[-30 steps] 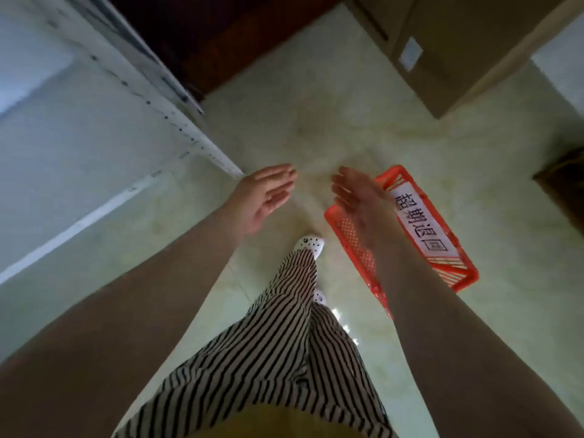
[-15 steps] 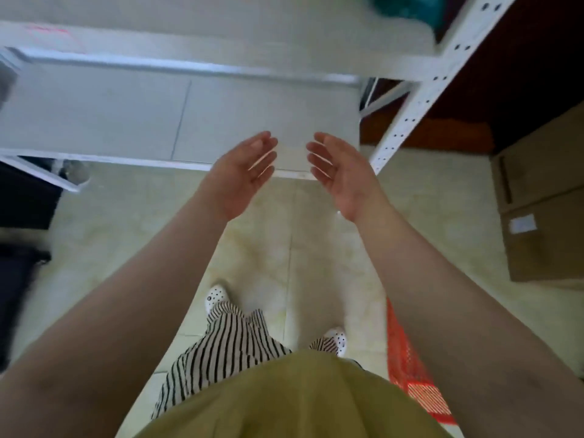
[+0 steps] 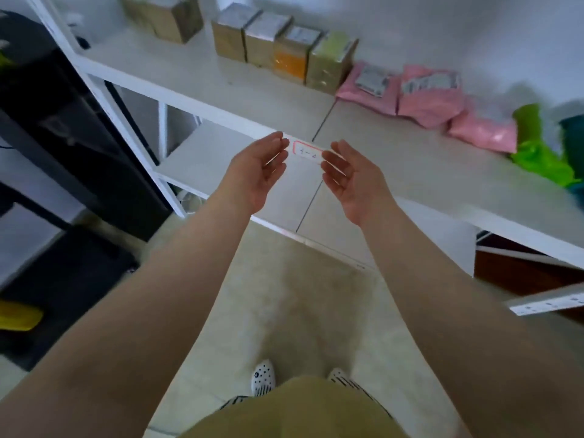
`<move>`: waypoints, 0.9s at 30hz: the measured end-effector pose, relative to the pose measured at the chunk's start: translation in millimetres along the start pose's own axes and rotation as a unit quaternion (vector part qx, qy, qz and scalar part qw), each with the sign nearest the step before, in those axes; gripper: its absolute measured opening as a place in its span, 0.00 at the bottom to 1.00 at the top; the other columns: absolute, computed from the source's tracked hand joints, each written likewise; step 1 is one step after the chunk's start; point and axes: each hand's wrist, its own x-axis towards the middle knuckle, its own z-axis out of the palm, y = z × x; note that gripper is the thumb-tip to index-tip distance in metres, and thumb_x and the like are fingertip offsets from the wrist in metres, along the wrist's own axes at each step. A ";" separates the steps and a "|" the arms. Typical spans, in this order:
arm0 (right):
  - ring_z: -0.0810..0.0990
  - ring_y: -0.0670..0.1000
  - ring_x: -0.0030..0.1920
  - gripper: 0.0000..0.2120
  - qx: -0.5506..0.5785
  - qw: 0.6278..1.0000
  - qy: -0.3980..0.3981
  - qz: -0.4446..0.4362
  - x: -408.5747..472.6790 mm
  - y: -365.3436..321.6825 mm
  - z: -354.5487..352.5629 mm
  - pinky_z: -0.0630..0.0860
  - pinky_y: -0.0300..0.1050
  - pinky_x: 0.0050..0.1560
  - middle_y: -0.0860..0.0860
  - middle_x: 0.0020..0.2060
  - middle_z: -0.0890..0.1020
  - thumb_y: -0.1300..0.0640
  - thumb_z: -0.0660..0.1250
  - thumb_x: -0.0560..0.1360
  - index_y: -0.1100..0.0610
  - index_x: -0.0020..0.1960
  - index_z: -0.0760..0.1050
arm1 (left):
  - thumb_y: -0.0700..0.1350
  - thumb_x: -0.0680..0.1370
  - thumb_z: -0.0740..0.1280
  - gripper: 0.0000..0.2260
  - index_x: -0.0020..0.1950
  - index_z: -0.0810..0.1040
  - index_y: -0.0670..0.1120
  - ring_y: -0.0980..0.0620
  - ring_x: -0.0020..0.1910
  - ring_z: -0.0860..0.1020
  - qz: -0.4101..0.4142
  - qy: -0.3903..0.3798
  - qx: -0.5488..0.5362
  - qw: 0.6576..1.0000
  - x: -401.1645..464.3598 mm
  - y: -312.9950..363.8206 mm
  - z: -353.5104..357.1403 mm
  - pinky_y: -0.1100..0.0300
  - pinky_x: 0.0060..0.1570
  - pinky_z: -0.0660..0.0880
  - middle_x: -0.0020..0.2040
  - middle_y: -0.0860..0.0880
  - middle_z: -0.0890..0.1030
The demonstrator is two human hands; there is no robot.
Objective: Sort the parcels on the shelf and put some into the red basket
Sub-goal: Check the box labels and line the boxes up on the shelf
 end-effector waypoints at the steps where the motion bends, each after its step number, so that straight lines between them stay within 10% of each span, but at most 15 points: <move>1: 0.83 0.48 0.42 0.09 -0.007 1.000 -0.004 0.002 10.1 -1.1 21.9 0.80 0.40 0.43 0.51 0.44 0.86 0.53 0.71 0.76 0.57 0.53 0.79 | 0.41 0.78 0.67 0.09 0.58 0.80 0.47 0.55 0.51 0.81 0.003 0.007 -0.005 1.000 9.5 15.5 -10.7 0.64 0.49 0.77 0.48 0.52 0.84; 19: 0.82 0.52 0.55 0.16 -0.071 0.997 -0.001 0.039 201.5 -1.4 203.3 0.79 0.46 0.60 0.52 0.54 0.83 0.51 0.72 0.76 0.55 0.61 0.76 | 0.41 0.76 0.70 0.02 0.48 0.81 0.45 0.54 0.47 0.82 0.010 0.128 -0.067 0.989 195.1 140.6 -79.8 0.62 0.50 0.79 0.47 0.49 0.84; 27: 0.81 0.50 0.51 0.18 -0.067 0.995 0.044 0.064 276.8 -14.3 268.6 0.79 0.43 0.50 0.52 0.53 0.82 0.49 0.72 0.75 0.55 0.61 0.76 | 0.44 0.73 0.74 0.09 0.50 0.79 0.43 0.51 0.52 0.78 0.001 0.141 -0.035 0.989 276.3 202.7 -93.7 0.59 0.54 0.78 0.54 0.46 0.79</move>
